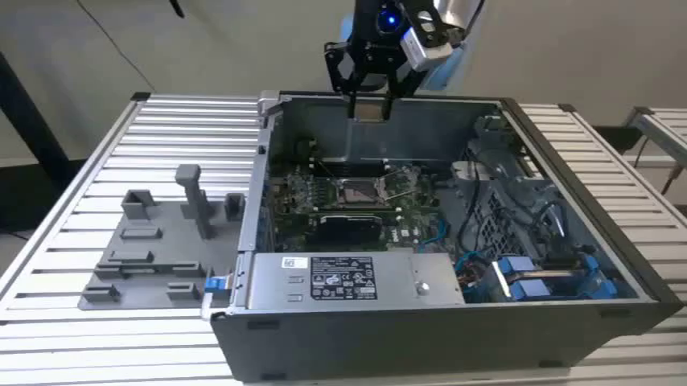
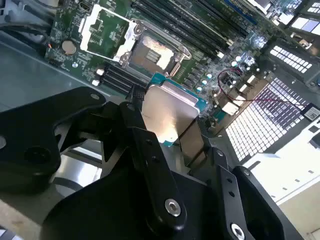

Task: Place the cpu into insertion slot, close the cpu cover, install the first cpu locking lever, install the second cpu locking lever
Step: 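Place the cpu into insertion slot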

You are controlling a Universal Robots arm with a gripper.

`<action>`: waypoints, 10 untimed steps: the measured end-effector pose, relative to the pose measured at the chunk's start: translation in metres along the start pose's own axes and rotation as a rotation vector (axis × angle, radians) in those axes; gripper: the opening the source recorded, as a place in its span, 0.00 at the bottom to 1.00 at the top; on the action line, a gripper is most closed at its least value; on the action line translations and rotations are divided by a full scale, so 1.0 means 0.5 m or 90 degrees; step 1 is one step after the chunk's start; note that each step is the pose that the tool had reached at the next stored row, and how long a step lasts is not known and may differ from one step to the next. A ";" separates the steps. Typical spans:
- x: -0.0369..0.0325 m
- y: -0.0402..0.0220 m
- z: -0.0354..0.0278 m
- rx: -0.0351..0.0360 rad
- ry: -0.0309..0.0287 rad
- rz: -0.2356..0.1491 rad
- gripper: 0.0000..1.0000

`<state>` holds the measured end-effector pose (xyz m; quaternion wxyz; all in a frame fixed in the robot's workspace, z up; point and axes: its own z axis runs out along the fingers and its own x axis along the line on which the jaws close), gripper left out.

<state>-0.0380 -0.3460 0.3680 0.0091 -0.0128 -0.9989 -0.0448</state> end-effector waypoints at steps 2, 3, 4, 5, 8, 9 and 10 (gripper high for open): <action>0.000 0.000 0.000 0.0000 0.0000 0.000 0.55; 0.000 0.000 0.000 0.0000 0.0000 0.000 0.55; 0.000 0.000 0.000 0.0000 0.0000 0.000 0.55; 0.000 0.000 0.000 0.0000 0.0000 0.000 0.55; 0.000 0.000 0.000 0.0000 0.0000 0.000 0.55; 0.000 0.000 0.000 0.0000 0.0000 0.000 0.55; 0.000 0.000 0.000 0.0000 0.0000 0.000 0.55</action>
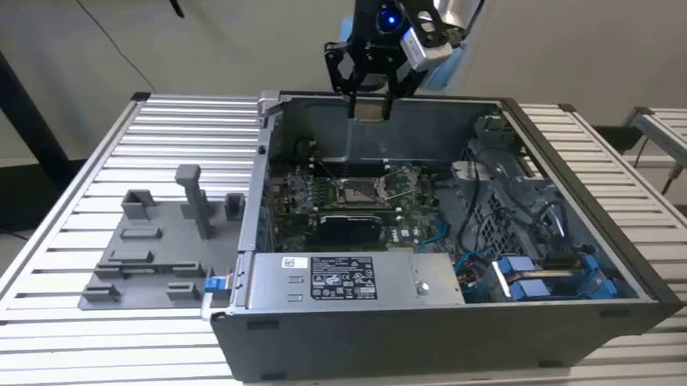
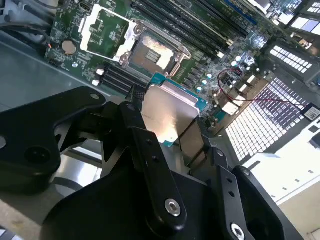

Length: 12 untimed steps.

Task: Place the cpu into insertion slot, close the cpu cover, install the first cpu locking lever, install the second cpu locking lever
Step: 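Place the cpu into insertion slot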

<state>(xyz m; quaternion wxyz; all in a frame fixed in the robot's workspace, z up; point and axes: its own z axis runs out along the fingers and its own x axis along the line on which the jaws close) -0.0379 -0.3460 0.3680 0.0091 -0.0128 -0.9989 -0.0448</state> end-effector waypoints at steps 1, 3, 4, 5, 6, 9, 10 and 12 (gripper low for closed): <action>0.000 0.000 0.000 0.0000 0.0000 0.000 0.55; 0.000 0.000 0.000 0.0000 0.0000 0.000 0.55; 0.000 0.000 0.000 -0.0001 -0.0001 0.001 0.55; 0.000 0.000 0.000 -0.0002 -0.0004 0.004 0.55; 0.000 0.000 0.000 -0.0002 -0.0007 0.009 0.55; 0.000 0.000 0.000 -0.0005 -0.0019 0.024 0.55; 0.000 0.000 0.000 -0.0006 -0.0025 0.030 0.55; 0.000 0.000 0.000 -0.0008 -0.0036 0.044 0.55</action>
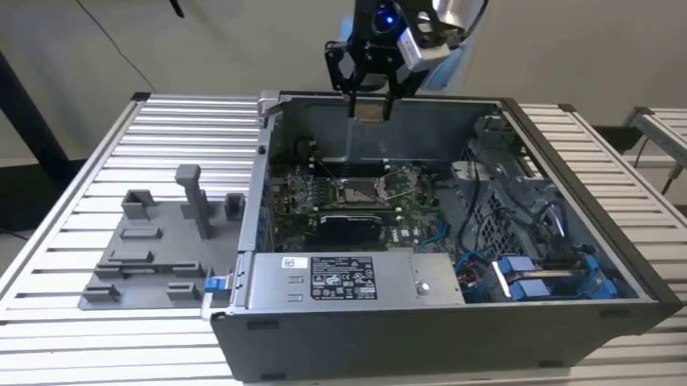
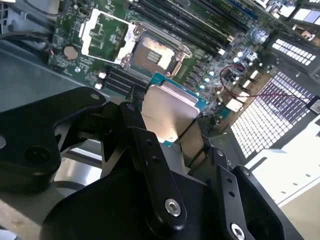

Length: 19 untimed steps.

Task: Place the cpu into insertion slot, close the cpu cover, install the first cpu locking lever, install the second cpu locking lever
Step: 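Place the cpu into insertion slot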

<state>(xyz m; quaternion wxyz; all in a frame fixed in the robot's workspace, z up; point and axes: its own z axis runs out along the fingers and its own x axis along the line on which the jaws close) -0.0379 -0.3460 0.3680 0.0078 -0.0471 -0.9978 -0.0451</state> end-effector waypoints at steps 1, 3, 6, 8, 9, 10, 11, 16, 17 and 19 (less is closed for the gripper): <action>0.000 0.000 0.000 -0.0002 -0.0008 0.008 0.55; 0.000 0.000 0.000 -0.0005 -0.0022 0.025 0.55; 0.000 0.000 0.001 -0.0011 -0.0047 0.053 0.55; 0.000 0.000 0.001 -0.0014 -0.0063 0.070 0.55; 0.000 0.000 0.001 -0.0016 -0.0071 0.079 0.55; 0.000 0.000 0.001 -0.0018 -0.0080 0.089 0.55; 0.000 0.000 0.001 -0.0020 -0.0087 0.097 0.55; 0.000 0.000 0.002 -0.0028 -0.0126 0.140 0.55; 0.000 0.000 0.003 -0.0030 -0.0135 0.150 0.55; 0.000 0.000 0.004 -0.0035 -0.0151 0.168 0.55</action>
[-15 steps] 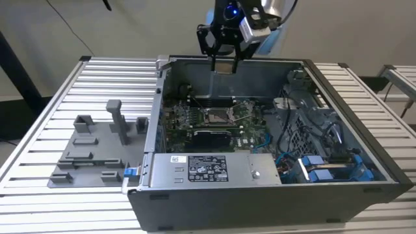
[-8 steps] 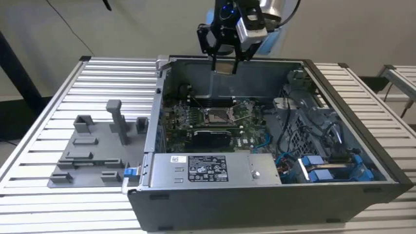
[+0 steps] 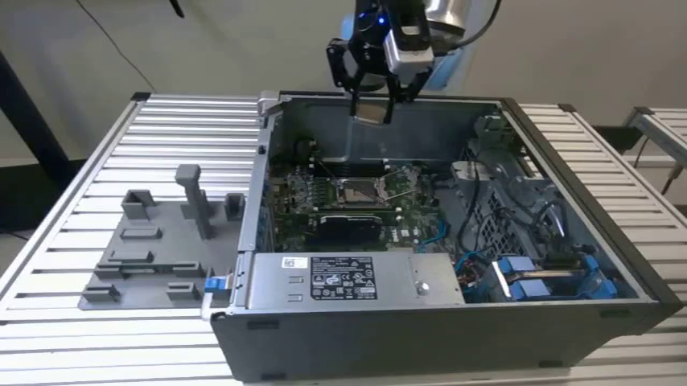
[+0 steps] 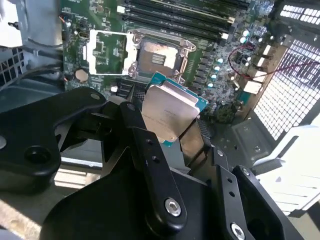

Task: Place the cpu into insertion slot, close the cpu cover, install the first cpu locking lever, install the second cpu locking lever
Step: 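Place the cpu into insertion slot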

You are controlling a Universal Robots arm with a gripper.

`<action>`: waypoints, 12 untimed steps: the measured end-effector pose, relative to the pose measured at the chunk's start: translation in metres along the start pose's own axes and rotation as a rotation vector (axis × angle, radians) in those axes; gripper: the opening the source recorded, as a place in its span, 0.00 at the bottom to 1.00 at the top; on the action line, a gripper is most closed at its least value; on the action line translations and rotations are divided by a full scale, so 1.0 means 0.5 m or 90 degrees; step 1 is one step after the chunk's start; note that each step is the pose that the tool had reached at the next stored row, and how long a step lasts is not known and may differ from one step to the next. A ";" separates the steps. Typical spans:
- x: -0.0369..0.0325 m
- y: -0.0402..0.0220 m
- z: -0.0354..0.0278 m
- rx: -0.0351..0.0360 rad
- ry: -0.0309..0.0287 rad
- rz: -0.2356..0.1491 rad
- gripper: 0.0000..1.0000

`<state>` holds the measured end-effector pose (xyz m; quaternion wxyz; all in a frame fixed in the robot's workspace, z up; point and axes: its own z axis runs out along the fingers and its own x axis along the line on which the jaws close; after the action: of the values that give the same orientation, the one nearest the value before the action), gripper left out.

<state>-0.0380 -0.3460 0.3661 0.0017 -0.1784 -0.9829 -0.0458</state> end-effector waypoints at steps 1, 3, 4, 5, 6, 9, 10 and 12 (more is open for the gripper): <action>0.000 0.000 0.001 -0.0002 -0.0008 0.009 0.55; 0.000 0.000 0.001 -0.0003 -0.0024 0.027 0.55; 0.000 0.000 0.002 -0.0005 -0.0033 0.036 0.55; 0.000 0.000 0.002 -0.0008 -0.0041 0.046 0.55; 0.000 0.000 0.003 -0.0010 -0.0049 0.055 0.55; 0.000 0.000 0.005 -0.0015 -0.0075 0.084 0.55; 0.000 0.000 0.005 -0.0018 -0.0083 0.093 0.55; 0.000 -0.001 0.007 -0.0021 -0.0101 0.112 0.55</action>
<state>-0.0379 -0.3460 0.3627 -0.0023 -0.2644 -0.9633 -0.0457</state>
